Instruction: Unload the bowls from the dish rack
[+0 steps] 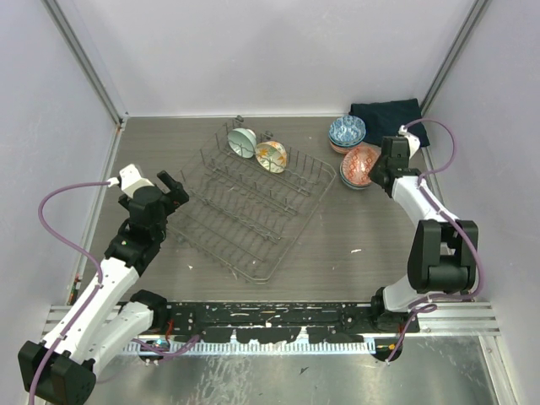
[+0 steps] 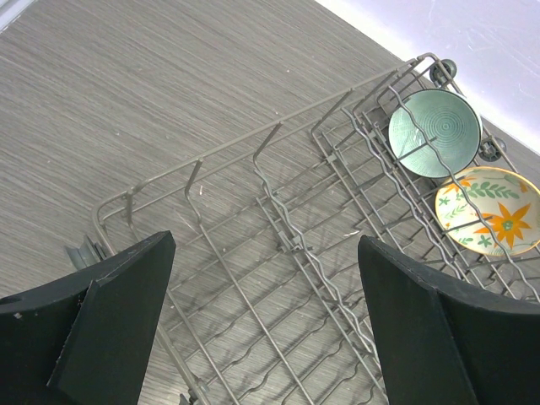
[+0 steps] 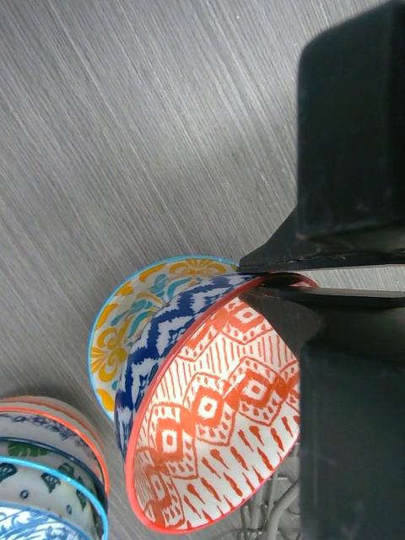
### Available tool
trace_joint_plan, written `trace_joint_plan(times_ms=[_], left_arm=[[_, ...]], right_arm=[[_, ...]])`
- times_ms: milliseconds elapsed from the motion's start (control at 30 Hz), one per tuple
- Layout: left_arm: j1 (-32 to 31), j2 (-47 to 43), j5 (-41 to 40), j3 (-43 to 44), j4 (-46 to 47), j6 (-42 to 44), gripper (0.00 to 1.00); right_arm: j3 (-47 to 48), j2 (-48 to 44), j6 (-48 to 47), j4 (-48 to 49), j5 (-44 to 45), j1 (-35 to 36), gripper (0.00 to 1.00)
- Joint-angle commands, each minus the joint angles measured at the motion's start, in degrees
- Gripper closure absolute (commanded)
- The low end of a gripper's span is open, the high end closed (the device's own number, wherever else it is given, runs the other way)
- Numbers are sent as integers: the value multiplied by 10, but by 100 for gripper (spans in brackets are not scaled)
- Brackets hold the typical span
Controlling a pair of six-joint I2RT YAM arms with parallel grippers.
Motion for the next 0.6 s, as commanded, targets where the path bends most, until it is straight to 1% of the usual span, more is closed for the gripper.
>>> trace_joint_plan(times_ms=[0,300,567], left_arm=[[-1,-6,-5,1,21,2,2],[-1,-5,-6,1,22,2,2],[-1,-5,-6,1,22,2,2]], right_arm=[[18,9,12,49,-27,-4,99],[28,26,13,49,-35,-10,99],[42,45,15,47,-55,-16,91]])
